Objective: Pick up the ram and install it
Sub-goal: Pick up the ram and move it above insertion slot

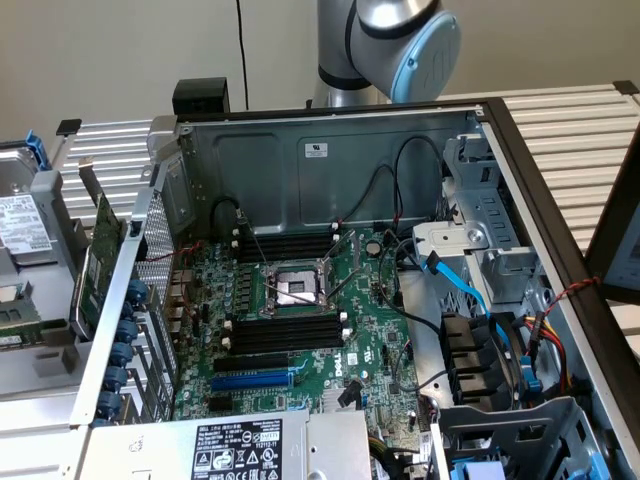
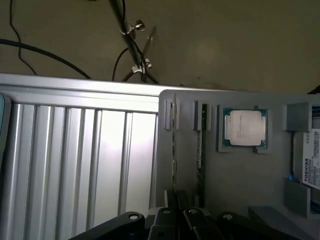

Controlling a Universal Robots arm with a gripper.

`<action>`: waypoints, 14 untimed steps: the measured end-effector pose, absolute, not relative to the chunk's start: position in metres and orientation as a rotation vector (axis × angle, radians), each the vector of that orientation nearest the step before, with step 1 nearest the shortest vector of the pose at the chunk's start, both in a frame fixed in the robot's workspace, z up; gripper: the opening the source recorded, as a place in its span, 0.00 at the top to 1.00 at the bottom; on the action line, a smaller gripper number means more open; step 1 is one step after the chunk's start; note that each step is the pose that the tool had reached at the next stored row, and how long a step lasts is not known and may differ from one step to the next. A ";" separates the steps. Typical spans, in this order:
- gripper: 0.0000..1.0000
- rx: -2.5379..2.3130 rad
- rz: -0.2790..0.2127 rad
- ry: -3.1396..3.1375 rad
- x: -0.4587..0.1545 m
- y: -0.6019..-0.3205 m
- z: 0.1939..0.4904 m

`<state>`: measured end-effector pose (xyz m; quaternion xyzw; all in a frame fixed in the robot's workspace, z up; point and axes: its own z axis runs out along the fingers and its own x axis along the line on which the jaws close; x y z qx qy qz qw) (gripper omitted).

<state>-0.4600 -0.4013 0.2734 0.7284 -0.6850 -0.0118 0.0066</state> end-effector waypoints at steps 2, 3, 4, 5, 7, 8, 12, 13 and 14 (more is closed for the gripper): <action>0.88 2.279 -0.037 -2.143 -0.460 -0.401 0.283; 0.88 2.279 -0.037 -2.143 -0.460 -0.401 0.287; 0.88 2.279 -0.037 -2.143 -0.460 -0.401 0.292; 0.88 2.279 -0.037 -2.143 -0.459 -0.402 0.296; 0.88 2.279 -0.037 -2.143 -0.458 -0.402 0.306; 0.88 2.279 -0.037 -2.143 -0.456 -0.403 0.310; 0.88 2.280 -0.038 -2.143 -0.448 -0.409 0.328; 0.88 2.281 -0.039 -2.143 -0.446 -0.411 0.333; 0.88 2.281 -0.039 -2.143 -0.444 -0.412 0.337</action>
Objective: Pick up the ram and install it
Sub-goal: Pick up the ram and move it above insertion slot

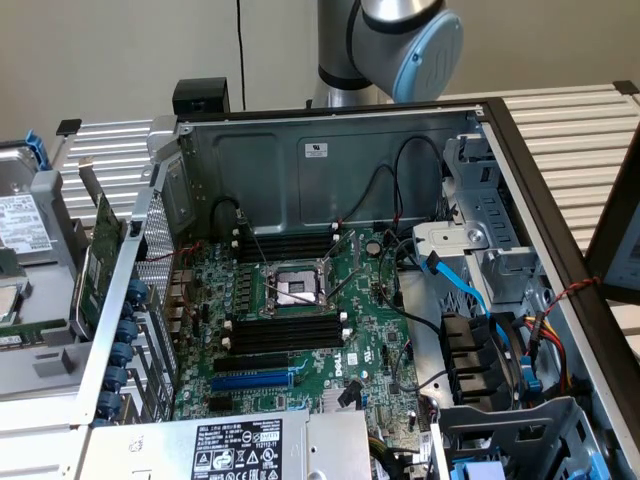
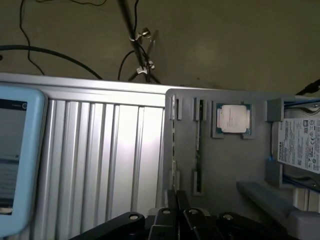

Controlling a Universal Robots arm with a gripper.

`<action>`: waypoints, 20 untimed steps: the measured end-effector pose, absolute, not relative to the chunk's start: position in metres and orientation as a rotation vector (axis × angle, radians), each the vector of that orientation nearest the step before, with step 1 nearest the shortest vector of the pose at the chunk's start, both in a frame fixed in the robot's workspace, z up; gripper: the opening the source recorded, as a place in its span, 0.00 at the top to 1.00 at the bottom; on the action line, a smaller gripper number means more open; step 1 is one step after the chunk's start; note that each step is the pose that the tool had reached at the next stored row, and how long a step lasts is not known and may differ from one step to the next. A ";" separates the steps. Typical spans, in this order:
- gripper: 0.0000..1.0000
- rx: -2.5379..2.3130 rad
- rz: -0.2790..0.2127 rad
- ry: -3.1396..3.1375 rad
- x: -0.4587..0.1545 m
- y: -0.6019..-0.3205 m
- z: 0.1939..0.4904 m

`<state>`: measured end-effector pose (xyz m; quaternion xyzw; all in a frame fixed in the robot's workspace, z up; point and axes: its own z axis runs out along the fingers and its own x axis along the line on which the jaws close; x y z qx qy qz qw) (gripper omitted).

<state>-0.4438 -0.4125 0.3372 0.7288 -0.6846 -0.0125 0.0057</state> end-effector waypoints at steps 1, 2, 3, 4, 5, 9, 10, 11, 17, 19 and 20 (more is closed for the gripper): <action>0.88 2.281 -0.040 -2.143 -0.442 -0.414 0.342; 0.88 2.282 -0.040 -2.143 -0.439 -0.416 0.346; 0.88 2.283 -0.041 -2.143 -0.437 -0.417 0.351; 0.88 2.283 -0.042 -2.143 -0.435 -0.419 0.355; 0.88 2.284 -0.043 -2.144 -0.433 -0.421 0.360; 0.88 2.287 -0.048 -2.144 -0.423 -0.426 0.378; 0.88 2.289 -0.049 -2.145 -0.421 -0.428 0.383; 0.88 2.290 -0.051 -2.145 -0.419 -0.429 0.387; 0.88 2.294 -0.059 -2.144 -0.398 -0.433 0.405; 0.88 2.294 -0.061 -2.142 -0.391 -0.433 0.407; 0.88 2.294 -0.062 -2.141 -0.387 -0.433 0.408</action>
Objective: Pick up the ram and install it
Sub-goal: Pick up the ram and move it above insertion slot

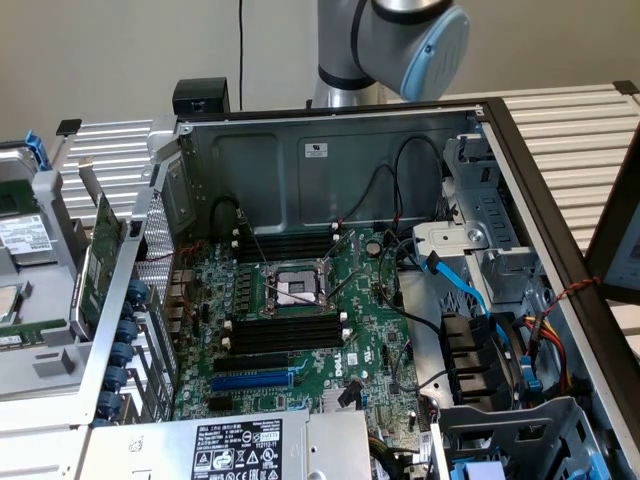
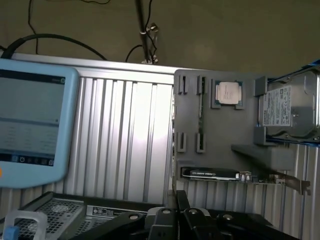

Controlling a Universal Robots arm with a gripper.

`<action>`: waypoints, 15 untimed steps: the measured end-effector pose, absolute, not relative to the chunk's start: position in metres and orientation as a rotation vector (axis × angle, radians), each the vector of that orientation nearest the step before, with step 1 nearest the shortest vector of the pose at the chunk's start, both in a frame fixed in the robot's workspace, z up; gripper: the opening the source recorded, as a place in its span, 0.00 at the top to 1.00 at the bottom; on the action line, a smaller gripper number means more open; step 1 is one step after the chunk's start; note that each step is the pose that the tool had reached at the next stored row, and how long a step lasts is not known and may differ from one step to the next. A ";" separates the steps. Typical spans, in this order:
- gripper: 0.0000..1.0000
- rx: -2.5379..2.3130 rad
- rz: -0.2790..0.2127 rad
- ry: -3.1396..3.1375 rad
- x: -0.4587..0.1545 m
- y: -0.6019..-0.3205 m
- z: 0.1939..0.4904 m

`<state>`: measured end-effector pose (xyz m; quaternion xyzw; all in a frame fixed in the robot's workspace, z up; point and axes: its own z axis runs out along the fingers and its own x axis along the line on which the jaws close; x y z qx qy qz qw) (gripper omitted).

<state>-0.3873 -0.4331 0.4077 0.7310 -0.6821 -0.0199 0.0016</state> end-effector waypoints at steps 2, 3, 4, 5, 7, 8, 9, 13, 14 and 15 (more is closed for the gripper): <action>0.88 2.296 -0.065 -2.137 -0.380 -0.433 0.409; 0.88 2.296 -0.066 -2.135 -0.377 -0.433 0.410; 0.88 2.297 -0.066 -2.134 -0.373 -0.433 0.411; 0.88 2.297 -0.067 -2.133 -0.370 -0.434 0.412; 0.88 2.296 -0.071 -2.130 -0.363 -0.434 0.413; 0.88 2.295 -0.073 -2.130 -0.359 -0.434 0.413; 0.88 2.295 -0.074 -2.129 -0.355 -0.435 0.414; 0.88 2.295 -0.075 -2.129 -0.336 -0.435 0.414; 0.88 2.295 -0.075 -2.129 -0.332 -0.436 0.414; 0.88 2.295 -0.075 -2.129 -0.327 -0.436 0.414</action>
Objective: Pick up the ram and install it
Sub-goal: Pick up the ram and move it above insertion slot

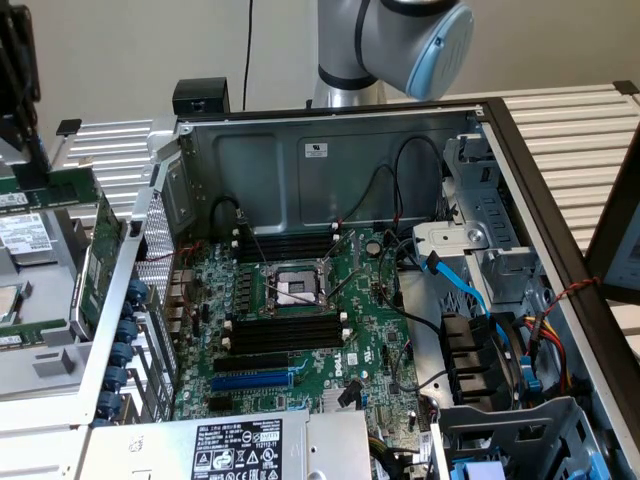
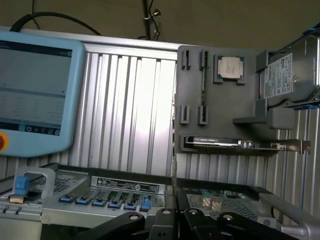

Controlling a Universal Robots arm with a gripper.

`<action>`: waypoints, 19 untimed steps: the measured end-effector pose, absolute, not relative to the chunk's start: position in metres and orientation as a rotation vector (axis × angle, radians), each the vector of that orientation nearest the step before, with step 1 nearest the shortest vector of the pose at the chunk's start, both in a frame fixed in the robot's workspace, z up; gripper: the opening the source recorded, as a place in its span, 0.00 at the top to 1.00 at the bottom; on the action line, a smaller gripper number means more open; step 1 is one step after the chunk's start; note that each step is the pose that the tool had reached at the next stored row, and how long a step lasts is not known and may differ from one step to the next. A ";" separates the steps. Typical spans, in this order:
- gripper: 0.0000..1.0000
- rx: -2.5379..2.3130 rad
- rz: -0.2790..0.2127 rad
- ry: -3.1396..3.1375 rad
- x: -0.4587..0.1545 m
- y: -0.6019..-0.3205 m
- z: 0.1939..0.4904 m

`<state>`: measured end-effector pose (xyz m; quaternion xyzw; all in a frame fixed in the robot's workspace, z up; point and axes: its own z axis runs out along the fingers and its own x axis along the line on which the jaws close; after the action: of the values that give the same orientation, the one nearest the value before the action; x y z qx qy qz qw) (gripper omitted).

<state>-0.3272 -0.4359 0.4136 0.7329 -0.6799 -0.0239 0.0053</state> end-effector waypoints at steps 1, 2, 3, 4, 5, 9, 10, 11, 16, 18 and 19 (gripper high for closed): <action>0.88 2.295 -0.075 -2.129 -0.323 -0.436 0.414; 0.88 2.294 -0.075 -2.128 -0.318 -0.436 0.414; 0.88 2.294 -0.076 -2.128 -0.313 -0.437 0.414; 0.88 2.294 -0.076 -2.128 -0.309 -0.437 0.414; 0.88 2.294 -0.076 -2.128 -0.305 -0.437 0.414; 0.88 2.294 -0.076 -2.128 -0.286 -0.438 0.414; 0.88 2.294 -0.076 -2.128 -0.282 -0.438 0.414; 0.88 2.294 -0.077 -2.128 -0.277 -0.438 0.413; 0.88 2.294 -0.077 -2.128 -0.254 -0.438 0.412; 0.88 2.294 -0.077 -2.128 -0.245 -0.438 0.410; 0.88 2.294 -0.077 -2.128 -0.241 -0.438 0.409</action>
<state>-0.2406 -0.4377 0.4086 0.7328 -0.6799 -0.0246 0.0058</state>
